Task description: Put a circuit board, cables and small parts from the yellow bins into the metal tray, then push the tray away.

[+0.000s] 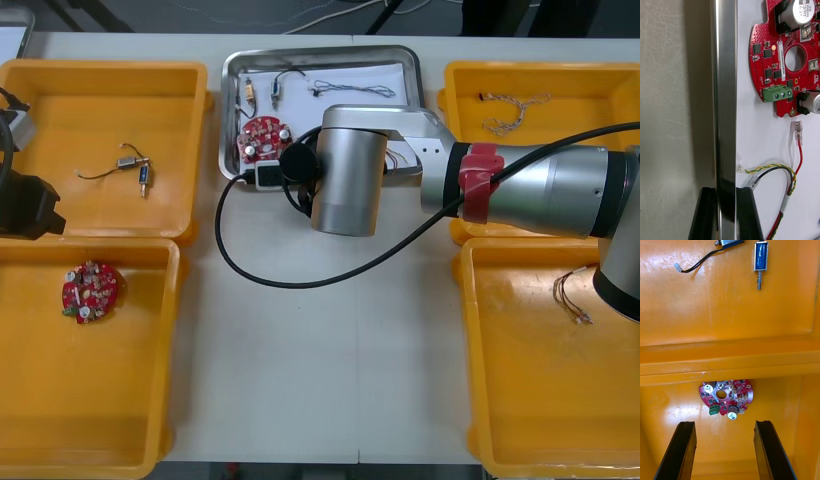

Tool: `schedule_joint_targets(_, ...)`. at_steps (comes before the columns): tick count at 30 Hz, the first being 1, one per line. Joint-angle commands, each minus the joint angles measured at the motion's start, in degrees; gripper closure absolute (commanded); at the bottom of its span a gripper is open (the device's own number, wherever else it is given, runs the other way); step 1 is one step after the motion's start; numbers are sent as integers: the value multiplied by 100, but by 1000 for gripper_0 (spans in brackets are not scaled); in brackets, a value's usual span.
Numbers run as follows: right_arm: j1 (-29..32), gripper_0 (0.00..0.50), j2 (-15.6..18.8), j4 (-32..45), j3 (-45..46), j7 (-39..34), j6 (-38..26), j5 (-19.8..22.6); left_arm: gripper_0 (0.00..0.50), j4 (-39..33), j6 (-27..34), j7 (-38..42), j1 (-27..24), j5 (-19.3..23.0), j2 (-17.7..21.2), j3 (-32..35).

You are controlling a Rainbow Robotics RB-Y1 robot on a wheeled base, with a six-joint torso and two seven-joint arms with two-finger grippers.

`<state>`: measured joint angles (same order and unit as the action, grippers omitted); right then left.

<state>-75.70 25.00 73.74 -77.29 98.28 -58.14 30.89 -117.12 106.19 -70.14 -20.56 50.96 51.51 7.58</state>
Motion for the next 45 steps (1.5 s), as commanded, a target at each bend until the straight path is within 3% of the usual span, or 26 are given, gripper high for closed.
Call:
schedule_joint_targets(1,-314,49,-109,79,215,148,57,4,48,-170,-19,-386,87,-51,263,174)
schedule_joint_targets(2,-305,0,-109,88,232,148,57,13,47,-170,-19,-386,87,-51,263,174)
schedule_joint_targets(8,-305,0,-100,159,391,209,-40,286,47,-170,-19,-386,87,-51,263,174)
schedule_joint_targets(15,-305,0,-92,633,751,262,-1006,347,48,-170,-19,-386,87,-51,263,174)
schedule_joint_targets(24,-200,0,23,1187,1516,148,-2228,874,47,-170,-19,-386,87,-51,263,174)
schedule_joint_targets(32,336,0,304,2066,2447,-810,-3239,1305,48,-170,-19,-386,87,-51,263,174)
schedule_joint_targets(45,1374,0,1315,3771,3730,-2577,-4513,2079,46,-170,-19,-386,87,-51,263,174)
